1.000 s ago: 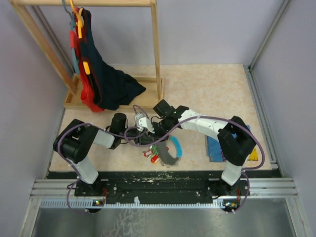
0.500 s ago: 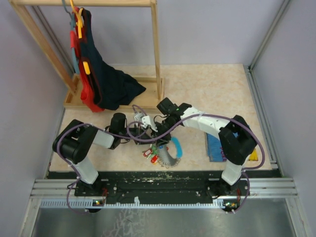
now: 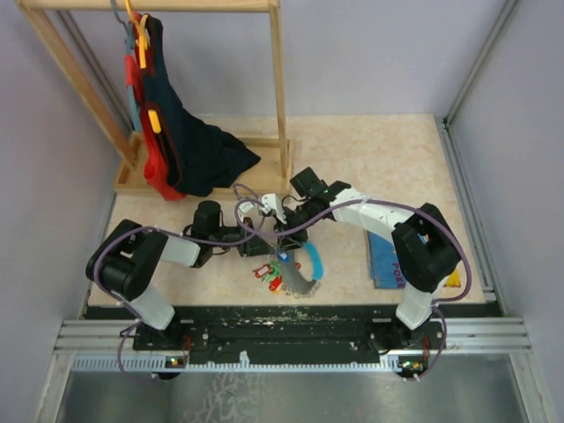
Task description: Remove the keys from the keyring
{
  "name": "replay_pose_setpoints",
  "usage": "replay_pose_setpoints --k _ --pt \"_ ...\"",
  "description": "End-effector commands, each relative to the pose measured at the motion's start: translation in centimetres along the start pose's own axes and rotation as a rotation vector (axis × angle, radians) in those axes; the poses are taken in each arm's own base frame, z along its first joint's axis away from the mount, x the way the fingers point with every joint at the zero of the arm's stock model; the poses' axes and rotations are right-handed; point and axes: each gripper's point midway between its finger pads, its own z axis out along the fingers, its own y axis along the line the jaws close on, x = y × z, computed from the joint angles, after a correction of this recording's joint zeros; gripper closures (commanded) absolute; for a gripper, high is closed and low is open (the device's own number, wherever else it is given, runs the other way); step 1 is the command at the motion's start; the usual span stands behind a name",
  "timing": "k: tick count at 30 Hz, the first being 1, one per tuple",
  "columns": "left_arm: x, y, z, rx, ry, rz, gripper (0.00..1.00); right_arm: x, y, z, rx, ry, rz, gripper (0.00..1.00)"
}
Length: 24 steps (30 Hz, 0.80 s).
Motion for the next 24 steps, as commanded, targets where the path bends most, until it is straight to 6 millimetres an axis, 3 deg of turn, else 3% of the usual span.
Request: replay_pose_setpoints --k 1,8,16,24 --pt "-1.3 -1.5 -0.3 0.038 -0.035 0.104 1.00 -1.3 -1.3 0.1 0.042 -0.092 0.013 0.65" --pt "-1.3 -2.0 -0.4 0.044 -0.038 0.124 1.00 -0.3 -1.9 -0.2 -0.018 -0.166 0.166 0.64" --pt "-1.3 -2.0 -0.4 0.041 -0.040 0.120 1.00 -0.8 -0.1 -0.3 -0.108 -0.220 0.118 0.65" --pt "-1.9 -2.6 -0.7 0.042 -0.063 0.141 1.00 1.0 -1.1 0.5 -0.056 -0.190 0.122 0.64"
